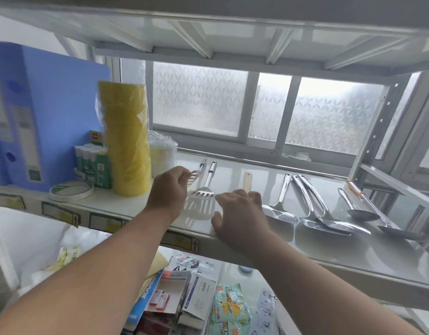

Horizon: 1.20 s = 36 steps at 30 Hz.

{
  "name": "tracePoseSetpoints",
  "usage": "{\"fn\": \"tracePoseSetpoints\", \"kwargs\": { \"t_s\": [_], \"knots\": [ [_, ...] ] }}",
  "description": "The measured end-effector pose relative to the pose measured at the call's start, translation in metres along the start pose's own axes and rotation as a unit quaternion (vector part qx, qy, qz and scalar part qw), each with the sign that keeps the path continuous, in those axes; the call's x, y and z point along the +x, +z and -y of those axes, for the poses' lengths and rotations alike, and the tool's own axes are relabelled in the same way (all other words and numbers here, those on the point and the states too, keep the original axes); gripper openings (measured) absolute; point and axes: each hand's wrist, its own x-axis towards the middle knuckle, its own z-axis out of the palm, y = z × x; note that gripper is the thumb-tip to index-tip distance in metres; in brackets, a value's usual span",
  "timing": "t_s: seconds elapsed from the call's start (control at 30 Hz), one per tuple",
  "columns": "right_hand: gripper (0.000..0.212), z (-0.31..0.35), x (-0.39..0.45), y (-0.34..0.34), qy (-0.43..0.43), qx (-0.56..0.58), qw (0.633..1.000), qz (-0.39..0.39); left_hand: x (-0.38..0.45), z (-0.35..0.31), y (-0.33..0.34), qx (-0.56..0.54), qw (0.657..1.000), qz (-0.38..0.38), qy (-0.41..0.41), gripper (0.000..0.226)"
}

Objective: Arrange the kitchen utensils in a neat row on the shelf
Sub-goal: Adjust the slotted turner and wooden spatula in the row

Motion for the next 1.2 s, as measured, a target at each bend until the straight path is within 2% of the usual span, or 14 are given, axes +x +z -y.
{"fn": "tracePoseSetpoints", "kwargs": {
  "t_s": [0.1, 0.23, 0.27, 0.37, 0.43, 0.57, 0.67, 0.73, 0.83, 0.97, 1.1, 1.2],
  "knots": [
    [0.033, 0.015, 0.020, 0.002, -0.017, 0.000, 1.000, -0.008, 0.008, 0.019, -0.018, 0.084, 0.996, -0.016, 0.026, 0.015],
    [0.022, 0.033, 0.043, 0.019, 0.004, 0.025, 1.000, -0.002, 0.003, 0.038, -0.036, 0.112, 0.991, -0.063, 0.038, 0.012],
    [0.025, 0.034, 0.045, 0.022, 0.017, 0.033, 0.999, 0.006, 0.002, 0.038, -0.033, 0.116, 0.991, -0.039, 0.060, 0.010],
    [0.037, 0.031, 0.049, 0.027, 0.054, 0.049, 0.997, 0.004, 0.003, 0.039, -0.024, 0.118, 0.986, 0.059, 0.105, 0.023],
    [0.038, 0.029, 0.049, 0.026, 0.060, 0.060, 0.996, -0.018, 0.007, 0.040, -0.026, 0.108, 0.985, 0.076, 0.110, 0.025],
    [0.050, 0.026, 0.045, 0.025, 0.078, 0.096, 0.987, -0.101, 0.004, 0.035, -0.031, 0.081, 0.982, 0.095, 0.141, 0.016],
    [0.050, 0.025, 0.042, 0.024, 0.096, 0.118, 0.981, -0.120, 0.000, 0.030, -0.036, 0.040, 0.990, 0.109, 0.083, 0.017],
    [0.052, 0.026, 0.041, 0.022, 0.102, 0.132, 0.978, -0.128, 0.002, 0.033, -0.037, 0.051, 0.991, 0.121, 0.022, 0.036],
    [0.042, 0.025, 0.039, 0.021, 0.120, 0.153, 0.975, -0.103, 0.007, 0.033, -0.032, 0.105, 0.978, 0.181, 0.000, 0.058],
    [0.021, 0.024, 0.039, 0.022, 0.117, 0.181, 0.970, -0.112, 0.006, 0.030, -0.030, 0.087, 0.969, 0.230, -0.016, 0.045],
    [0.019, 0.027, 0.041, 0.028, 0.081, 0.185, 0.972, -0.117, 0.003, 0.029, -0.036, 0.053, 0.972, 0.228, -0.004, 0.042],
    [0.020, 0.029, 0.043, 0.031, 0.060, 0.200, 0.972, -0.105, 0.005, 0.027, -0.034, 0.052, 0.965, 0.256, -0.019, 0.047]
  ]
}}
